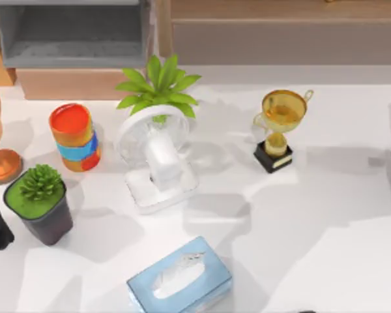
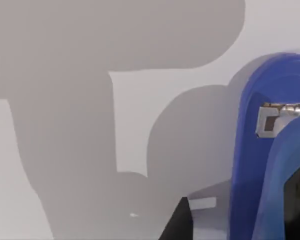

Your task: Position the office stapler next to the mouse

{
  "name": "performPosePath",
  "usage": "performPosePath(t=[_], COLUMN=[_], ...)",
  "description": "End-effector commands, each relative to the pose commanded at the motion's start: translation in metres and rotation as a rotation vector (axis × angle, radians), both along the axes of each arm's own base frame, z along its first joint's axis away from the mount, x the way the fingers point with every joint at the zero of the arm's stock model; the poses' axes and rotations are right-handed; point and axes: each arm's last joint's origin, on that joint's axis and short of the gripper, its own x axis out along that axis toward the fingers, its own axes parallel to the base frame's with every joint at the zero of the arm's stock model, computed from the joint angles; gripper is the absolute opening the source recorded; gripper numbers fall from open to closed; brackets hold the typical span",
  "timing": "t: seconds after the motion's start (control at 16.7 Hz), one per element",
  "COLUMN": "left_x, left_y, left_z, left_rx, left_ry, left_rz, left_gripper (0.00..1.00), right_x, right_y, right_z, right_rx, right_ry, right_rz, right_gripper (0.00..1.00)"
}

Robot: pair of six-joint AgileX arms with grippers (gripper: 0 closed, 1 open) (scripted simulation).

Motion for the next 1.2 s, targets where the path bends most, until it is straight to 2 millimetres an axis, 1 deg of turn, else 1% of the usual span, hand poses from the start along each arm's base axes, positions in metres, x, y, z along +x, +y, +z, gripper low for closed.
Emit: performPosePath(t=[0.24, 0.3, 0.84, 1.2], left_x=[0.000, 0.000, 0.000, 0.000], left_y=[0.000, 0.000, 0.000, 0.000], left_z=[0.000, 0.000, 0.000, 0.000], left_rx=[0.000, 0.000, 0.000, 0.000], left_ry=[0.000, 0.000, 0.000, 0.000], left_rz=[0.000, 0.000, 0.000, 0.000], left_gripper=[1.00, 1.00, 1.00, 1.00], right_x=[0.000, 0.000, 0.000, 0.000], right_y=[0.000, 0.000, 0.000, 0.000], right_z=[0.000, 0.000, 0.002, 0.029], right_rx=[0.000, 0.000, -0.004, -0.004], right_ry=[0.000, 0.000, -0.001, -0.001], right_rz=[0.000, 0.000, 0.001, 0.002], right_gripper=[0.02, 0.00, 0.00, 0.00])
